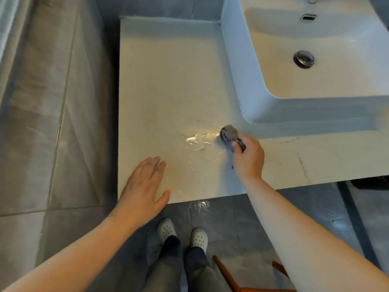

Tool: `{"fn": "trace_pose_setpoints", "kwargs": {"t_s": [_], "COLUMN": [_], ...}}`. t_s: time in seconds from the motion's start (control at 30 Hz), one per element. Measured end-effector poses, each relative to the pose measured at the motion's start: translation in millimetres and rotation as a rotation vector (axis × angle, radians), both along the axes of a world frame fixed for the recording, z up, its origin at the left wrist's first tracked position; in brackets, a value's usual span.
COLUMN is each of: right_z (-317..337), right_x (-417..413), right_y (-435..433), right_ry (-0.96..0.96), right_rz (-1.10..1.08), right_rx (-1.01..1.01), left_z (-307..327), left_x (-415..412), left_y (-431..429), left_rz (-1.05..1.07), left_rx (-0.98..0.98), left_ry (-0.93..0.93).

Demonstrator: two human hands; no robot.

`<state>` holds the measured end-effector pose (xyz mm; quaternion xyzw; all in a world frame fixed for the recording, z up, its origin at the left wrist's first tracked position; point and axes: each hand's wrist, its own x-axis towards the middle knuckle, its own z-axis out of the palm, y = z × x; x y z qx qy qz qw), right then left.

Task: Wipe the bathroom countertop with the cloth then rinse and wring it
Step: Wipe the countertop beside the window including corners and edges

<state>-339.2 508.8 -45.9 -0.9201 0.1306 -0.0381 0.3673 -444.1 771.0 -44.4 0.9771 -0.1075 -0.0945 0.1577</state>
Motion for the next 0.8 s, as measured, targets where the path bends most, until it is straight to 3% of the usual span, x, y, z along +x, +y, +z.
{"fn": "trace_pose_setpoints", "kwargs": {"t_s": [0.3, 0.47, 0.57, 0.67, 0.8], "right_z": [-2.3, 17.6, 30.0, 32.3, 13.7], "right_x": [-53.6, -65.6, -47.1, -4.6, 43.3], "right_y": [36.2, 38.2, 28.4, 17.8, 8.8], "right_ry": [-0.038, 0.161, 0.045, -0.064, -0.039], "right_rz": [0.183, 0.227, 0.164, 0.062, 0.030], "right_rx": [0.006, 0.249, 0.272, 0.220, 0.030], "left_z": [-9.5, -7.4, -7.9, -9.0, -11.9], "left_x": [-3.2, -1.9, -2.0, -3.0, -3.0], "left_y": [13.1, 16.3, 16.2, 16.1, 16.6], "left_rz": [0.063, 0.065, 0.065, 0.067, 0.067], "left_rx": [-0.006, -0.046, -0.047, -0.040, -0.031], "left_ry": [0.009, -0.007, -0.009, -0.009, -0.005]}}
